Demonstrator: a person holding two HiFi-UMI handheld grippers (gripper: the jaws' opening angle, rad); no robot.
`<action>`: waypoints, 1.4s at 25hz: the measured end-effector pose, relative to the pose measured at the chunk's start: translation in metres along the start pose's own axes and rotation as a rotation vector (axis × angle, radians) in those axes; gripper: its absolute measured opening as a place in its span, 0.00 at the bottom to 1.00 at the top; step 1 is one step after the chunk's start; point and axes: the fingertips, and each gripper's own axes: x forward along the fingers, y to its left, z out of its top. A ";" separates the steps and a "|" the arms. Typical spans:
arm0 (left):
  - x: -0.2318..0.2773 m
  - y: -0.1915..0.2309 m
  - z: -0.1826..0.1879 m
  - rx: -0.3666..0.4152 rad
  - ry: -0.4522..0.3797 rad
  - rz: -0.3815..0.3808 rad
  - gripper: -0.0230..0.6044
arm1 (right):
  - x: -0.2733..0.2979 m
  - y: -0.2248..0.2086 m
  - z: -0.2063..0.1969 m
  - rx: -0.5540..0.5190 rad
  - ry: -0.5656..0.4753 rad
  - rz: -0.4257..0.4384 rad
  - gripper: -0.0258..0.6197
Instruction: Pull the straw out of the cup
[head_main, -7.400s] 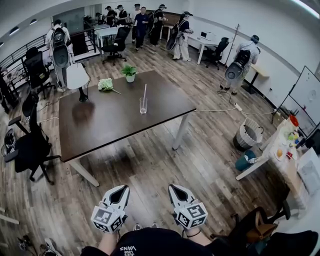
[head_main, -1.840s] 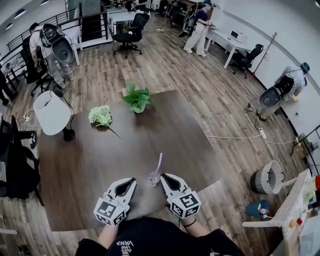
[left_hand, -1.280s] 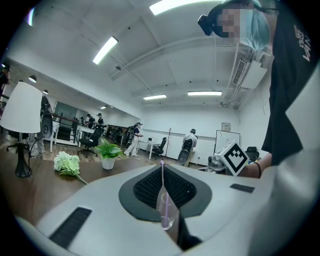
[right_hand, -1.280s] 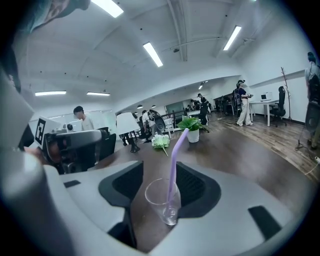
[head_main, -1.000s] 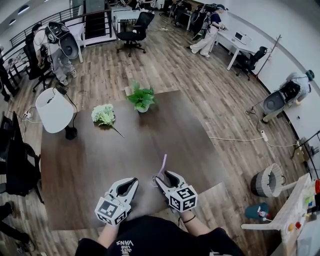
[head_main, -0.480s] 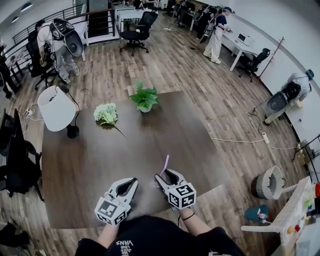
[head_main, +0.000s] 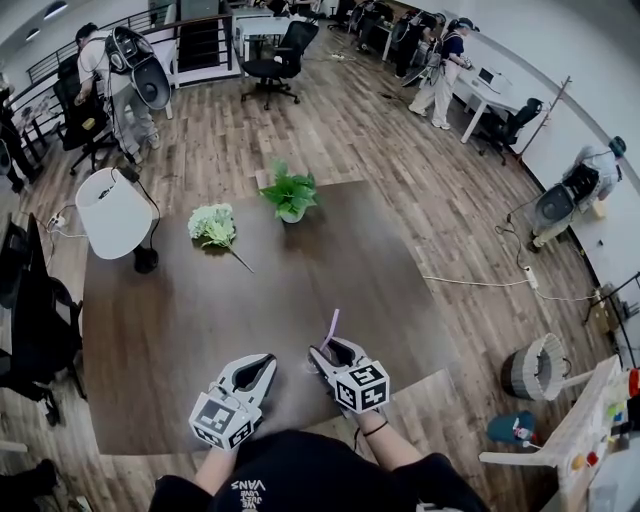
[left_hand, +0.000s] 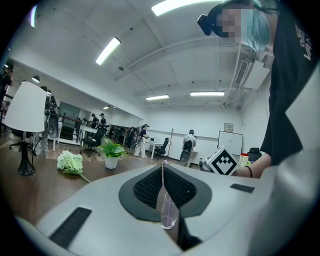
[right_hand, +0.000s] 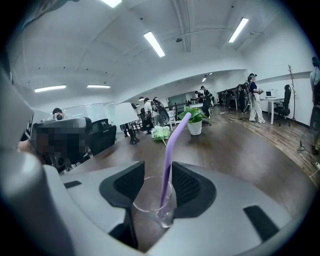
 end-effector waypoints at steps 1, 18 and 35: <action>0.000 -0.001 0.000 0.000 0.000 0.000 0.07 | 0.000 -0.001 -0.001 -0.009 0.004 -0.005 0.31; -0.001 -0.001 -0.003 -0.003 -0.002 0.002 0.07 | -0.009 -0.001 0.003 -0.061 -0.019 -0.026 0.10; -0.002 -0.007 -0.003 -0.008 -0.007 -0.015 0.07 | -0.043 0.018 0.049 -0.094 -0.137 -0.015 0.10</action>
